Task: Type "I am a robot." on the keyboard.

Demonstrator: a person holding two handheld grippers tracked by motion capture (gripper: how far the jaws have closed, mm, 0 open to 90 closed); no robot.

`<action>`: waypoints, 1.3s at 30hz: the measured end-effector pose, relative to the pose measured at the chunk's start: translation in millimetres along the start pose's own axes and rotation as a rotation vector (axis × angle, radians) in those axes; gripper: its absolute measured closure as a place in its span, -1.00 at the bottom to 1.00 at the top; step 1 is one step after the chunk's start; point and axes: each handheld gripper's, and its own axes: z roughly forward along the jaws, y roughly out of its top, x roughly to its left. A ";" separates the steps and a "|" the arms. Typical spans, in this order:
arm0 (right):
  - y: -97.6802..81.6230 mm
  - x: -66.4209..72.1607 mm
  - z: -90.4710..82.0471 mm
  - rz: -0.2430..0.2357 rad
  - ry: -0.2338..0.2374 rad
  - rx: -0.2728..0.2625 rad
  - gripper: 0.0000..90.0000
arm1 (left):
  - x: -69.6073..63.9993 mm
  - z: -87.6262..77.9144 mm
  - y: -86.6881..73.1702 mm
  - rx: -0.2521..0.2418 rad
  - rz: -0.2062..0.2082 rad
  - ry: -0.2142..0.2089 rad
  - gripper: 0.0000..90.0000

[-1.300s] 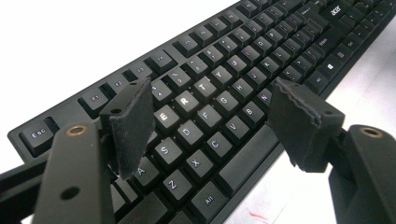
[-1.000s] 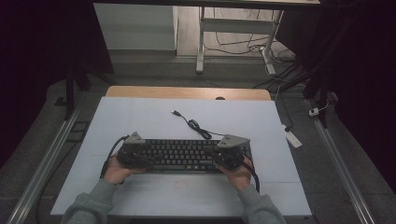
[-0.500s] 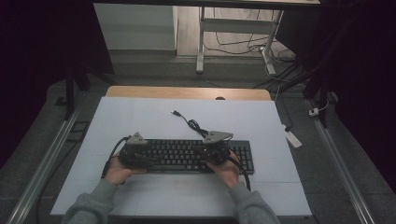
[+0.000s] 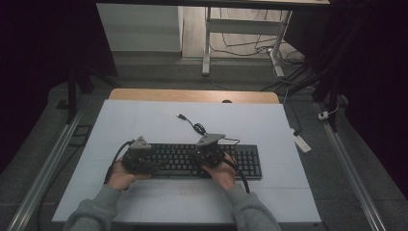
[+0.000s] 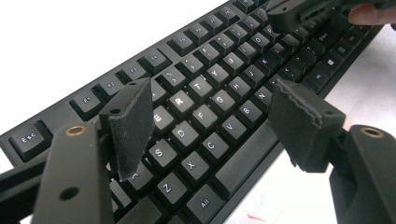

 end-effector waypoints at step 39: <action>-5.2 -6.7 -11.3 0.030 -0.034 -0.020 0.81 | 0.1 0.9 -0.5 0.005 0.002 0.005 -0.32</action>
